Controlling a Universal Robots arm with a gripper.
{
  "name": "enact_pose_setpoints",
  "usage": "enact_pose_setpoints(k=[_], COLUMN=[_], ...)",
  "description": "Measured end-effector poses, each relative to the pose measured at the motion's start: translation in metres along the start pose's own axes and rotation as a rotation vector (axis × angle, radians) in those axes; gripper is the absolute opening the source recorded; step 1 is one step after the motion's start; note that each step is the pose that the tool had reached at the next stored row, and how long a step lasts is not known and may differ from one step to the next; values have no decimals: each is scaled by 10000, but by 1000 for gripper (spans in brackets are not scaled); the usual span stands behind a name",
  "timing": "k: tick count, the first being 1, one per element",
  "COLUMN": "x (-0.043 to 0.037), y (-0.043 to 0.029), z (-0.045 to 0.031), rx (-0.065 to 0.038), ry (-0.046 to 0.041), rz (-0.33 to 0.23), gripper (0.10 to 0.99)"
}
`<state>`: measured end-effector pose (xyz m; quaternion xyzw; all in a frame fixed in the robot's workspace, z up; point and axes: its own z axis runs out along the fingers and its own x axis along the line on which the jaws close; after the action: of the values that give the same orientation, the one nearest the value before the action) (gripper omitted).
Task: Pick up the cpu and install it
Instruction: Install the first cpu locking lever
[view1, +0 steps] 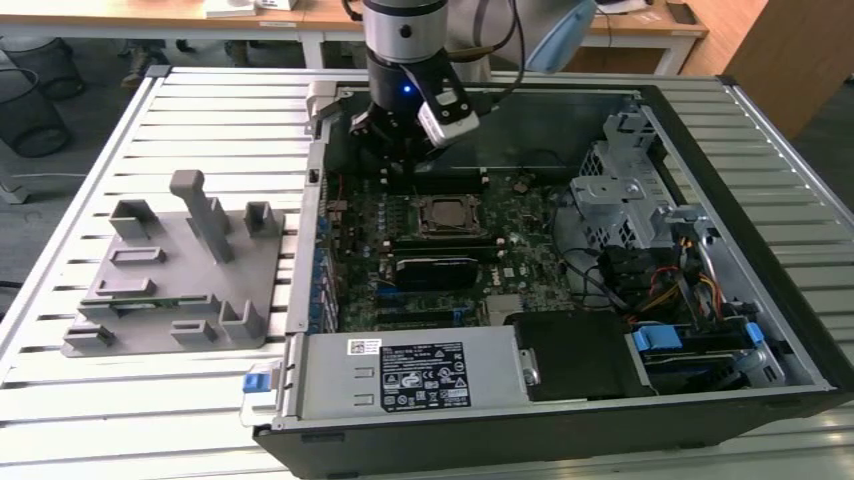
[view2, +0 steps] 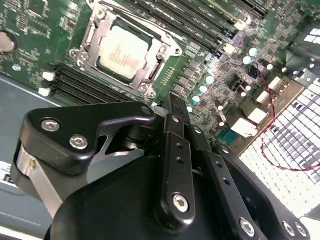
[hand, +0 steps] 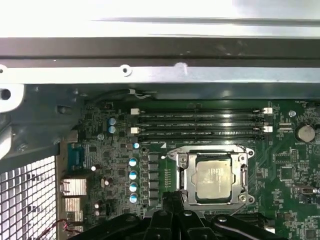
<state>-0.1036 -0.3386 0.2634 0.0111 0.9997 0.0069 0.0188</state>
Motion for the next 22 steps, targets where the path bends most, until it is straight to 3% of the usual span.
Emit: enact_pose_setpoints(k=[4,15,22], x=[45,137,149], y=[17,152,249], z=[8,38,59], rx=[0,0,-1], ry=[-6,-15,-16], rz=[-2,-6,-18], gripper=[106,106,106])
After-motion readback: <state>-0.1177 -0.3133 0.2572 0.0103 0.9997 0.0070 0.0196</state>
